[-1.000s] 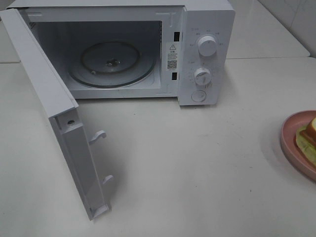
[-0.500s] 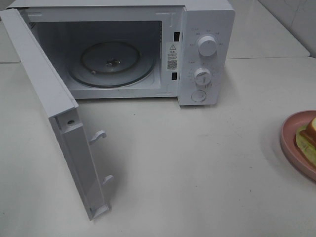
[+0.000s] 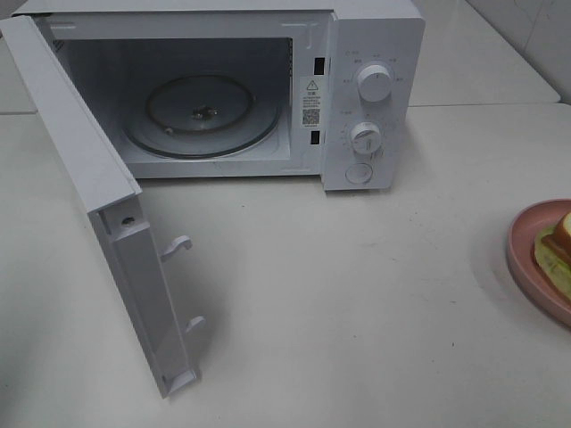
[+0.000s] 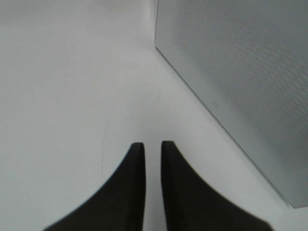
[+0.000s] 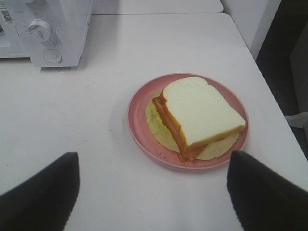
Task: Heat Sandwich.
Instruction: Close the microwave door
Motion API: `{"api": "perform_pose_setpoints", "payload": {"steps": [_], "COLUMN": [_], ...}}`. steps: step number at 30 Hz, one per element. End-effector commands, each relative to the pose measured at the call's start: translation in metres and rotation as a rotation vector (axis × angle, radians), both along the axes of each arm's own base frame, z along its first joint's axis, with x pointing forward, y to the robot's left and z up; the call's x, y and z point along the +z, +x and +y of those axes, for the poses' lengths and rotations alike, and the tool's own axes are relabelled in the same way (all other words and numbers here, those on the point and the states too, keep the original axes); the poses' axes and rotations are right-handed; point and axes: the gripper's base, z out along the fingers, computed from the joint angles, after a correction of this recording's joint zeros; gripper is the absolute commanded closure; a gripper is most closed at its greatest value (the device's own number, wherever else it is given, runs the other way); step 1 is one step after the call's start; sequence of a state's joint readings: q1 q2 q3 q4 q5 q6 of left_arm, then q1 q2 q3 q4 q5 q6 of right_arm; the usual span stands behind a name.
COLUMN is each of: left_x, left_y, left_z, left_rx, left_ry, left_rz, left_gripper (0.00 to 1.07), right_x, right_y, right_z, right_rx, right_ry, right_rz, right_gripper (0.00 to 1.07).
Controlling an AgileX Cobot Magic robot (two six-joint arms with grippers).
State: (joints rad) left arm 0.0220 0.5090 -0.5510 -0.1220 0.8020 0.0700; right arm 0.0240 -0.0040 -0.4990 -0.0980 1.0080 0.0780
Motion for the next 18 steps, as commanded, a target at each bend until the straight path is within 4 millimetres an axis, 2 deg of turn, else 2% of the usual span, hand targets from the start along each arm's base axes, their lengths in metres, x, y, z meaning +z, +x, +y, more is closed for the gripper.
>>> {"api": "perform_pose_setpoints", "payload": {"steps": [1,5,6,14,18], "left_x": [0.000,-0.007,-0.013,-0.038,-0.043], "left_y": [0.021,0.034,0.042,0.066,0.076], "left_z": [0.001,0.002,0.003,0.007,0.008], "left_rx": [0.016,0.028,0.037,0.050,0.057], "left_ry": [-0.011,-0.011,-0.007,0.041,0.046], "left_rz": [-0.029,-0.048,-0.068,-0.165,-0.201], "left_gripper": [1.07,1.07,1.07,1.07,1.07], "right_x": [0.001,0.001,0.001,0.001,0.001], "right_y": [-0.004,-0.004,-0.004,-0.004,-0.004], "right_z": [0.000,0.000,0.000,0.000,0.000], "right_rx": [-0.001,-0.001,-0.001,-0.001,-0.001], "right_ry": [-0.011,-0.011,-0.011,-0.011,-0.011], "right_rz": [-0.041,-0.041,-0.041,-0.041,-0.041], "right_gripper": [0.31,0.31,0.31,0.31,0.31]}}
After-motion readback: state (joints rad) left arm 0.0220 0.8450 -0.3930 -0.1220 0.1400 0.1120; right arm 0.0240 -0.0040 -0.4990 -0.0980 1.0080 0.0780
